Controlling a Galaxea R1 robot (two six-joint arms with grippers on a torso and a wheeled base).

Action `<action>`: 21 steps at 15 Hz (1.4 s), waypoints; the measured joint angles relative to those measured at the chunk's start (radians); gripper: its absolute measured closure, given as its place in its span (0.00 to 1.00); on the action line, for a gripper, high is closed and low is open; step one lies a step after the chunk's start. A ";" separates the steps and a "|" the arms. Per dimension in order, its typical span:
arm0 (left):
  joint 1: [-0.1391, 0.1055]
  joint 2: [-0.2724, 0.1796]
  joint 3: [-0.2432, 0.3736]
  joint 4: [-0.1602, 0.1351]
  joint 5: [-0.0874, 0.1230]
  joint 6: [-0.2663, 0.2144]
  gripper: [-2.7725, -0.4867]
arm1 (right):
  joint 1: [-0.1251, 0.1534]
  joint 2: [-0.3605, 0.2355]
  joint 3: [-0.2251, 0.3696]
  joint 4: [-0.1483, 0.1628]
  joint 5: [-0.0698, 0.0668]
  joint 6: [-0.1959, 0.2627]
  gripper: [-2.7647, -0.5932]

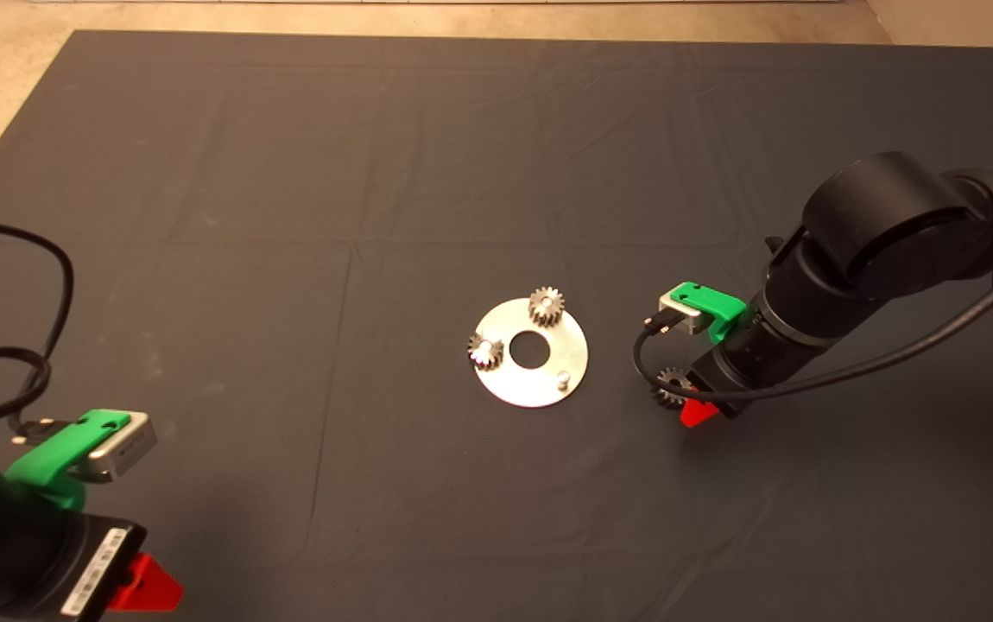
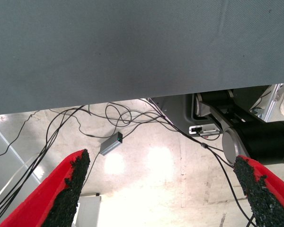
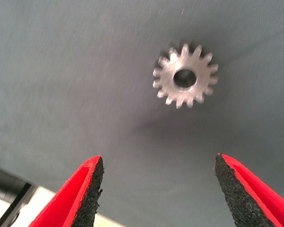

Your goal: Install three planetary gears onto the carrier pins

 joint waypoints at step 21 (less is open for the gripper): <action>-0.003 -0.027 0.005 -0.006 0.000 0.019 0.26 | -0.046 -0.009 -0.019 -0.142 0.000 -0.135 0.48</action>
